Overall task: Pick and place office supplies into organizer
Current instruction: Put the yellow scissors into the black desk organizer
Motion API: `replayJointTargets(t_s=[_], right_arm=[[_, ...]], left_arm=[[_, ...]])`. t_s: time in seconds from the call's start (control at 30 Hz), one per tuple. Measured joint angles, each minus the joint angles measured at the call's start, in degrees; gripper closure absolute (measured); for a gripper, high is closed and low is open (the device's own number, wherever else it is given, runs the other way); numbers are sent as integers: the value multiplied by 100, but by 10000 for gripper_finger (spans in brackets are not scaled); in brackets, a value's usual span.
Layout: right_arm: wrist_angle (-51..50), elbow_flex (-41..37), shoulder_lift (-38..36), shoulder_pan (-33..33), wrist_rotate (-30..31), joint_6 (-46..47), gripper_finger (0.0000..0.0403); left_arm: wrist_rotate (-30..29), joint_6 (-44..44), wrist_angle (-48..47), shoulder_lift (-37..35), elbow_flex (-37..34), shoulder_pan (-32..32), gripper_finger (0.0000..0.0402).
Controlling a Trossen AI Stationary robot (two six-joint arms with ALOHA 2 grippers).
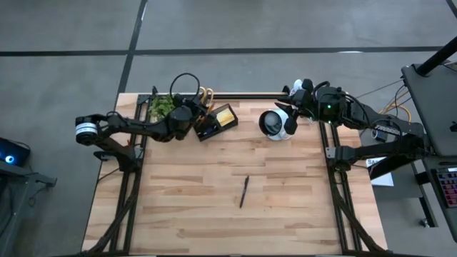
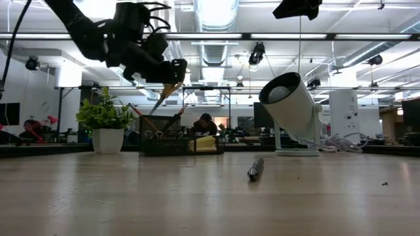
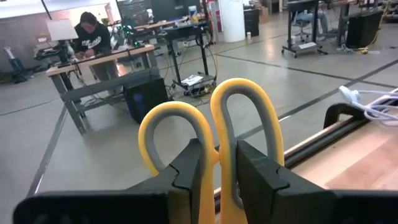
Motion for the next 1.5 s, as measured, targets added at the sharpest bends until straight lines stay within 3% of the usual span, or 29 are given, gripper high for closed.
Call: replayJointTargets(t_s=[0.37,0.77,1.5], right_arm=[[7,0,1,0,0,22,337],[7,0,-1,2,-6,171,337],[4,0,-1,9,-7,151,337]], left_arm=[[-9,-601,130,99,-196,9,342],[-85,-746,747,835,-200,44,342],[-138,-751,737,839,-443,46,342]])
